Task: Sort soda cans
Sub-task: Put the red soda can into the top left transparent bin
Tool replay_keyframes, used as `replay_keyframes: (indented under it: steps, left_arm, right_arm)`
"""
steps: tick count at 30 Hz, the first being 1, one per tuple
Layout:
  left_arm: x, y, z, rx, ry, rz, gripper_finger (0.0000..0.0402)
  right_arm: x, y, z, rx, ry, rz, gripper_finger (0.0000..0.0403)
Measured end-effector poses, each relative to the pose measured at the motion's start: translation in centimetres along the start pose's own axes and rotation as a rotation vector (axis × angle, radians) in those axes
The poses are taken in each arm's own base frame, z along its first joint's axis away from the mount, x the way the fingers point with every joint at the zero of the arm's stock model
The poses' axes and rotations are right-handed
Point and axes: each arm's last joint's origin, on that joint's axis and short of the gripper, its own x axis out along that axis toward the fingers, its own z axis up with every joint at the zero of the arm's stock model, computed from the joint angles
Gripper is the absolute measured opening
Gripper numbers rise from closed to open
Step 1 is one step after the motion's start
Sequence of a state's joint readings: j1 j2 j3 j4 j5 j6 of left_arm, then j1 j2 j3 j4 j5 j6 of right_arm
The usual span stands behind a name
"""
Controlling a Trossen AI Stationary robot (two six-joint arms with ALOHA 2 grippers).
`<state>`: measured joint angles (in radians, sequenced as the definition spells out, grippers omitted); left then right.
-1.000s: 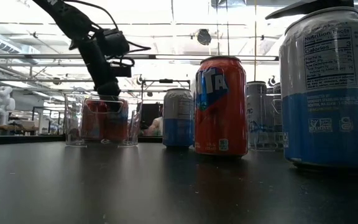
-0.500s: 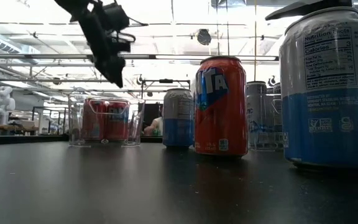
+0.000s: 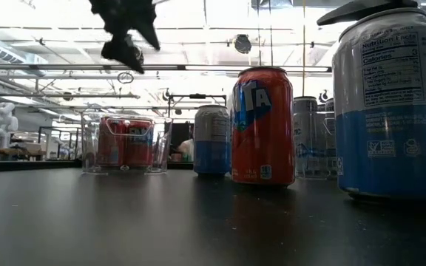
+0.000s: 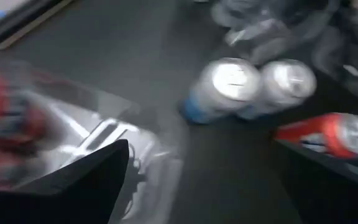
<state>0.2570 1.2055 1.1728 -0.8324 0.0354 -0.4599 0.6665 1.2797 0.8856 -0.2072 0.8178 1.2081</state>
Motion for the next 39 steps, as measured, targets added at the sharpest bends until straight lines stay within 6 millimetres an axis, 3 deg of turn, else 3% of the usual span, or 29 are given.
replay_keyframes:
  steps: [7, 11, 18, 24, 32, 39]
  left_arm:
    - [2.1, -9.4, -3.7, 0.033, -0.105, -0.120, 0.0398]
    - [4.5, -13.1, -5.2, 0.029, -0.102, -0.180, 0.0398]
    - [7.6, -17.9, -3.2, 0.141, 0.014, -0.111, 0.0398]
    - [9.9, -19.5, -1.6, 0.177, 0.110, -0.014, 0.0398]
    - [12.8, -20.2, -2.3, 0.194, 0.188, -0.060, 0.0398]
    - [14.1, -20.3, -2.6, 0.195, 0.203, -0.056, 0.0398]
  right_arm:
    - [0.0, 0.0, -0.5, -0.064, 0.154, 0.053, 0.0297]
    - [-0.1, 0.0, -0.6, -0.090, 0.192, 0.064, 0.0297]
    - [-0.2, -0.3, -0.9, -0.113, 0.250, 0.056, 0.0297]
    - [-0.3, -0.2, -1.0, -0.116, 0.255, 0.057, 0.0297]
    - [-0.4, -0.2, -1.1, -0.114, 0.257, 0.063, 0.0297]
    - [-0.8, 0.0, -1.5, -0.122, 0.269, 0.080, 0.0297]
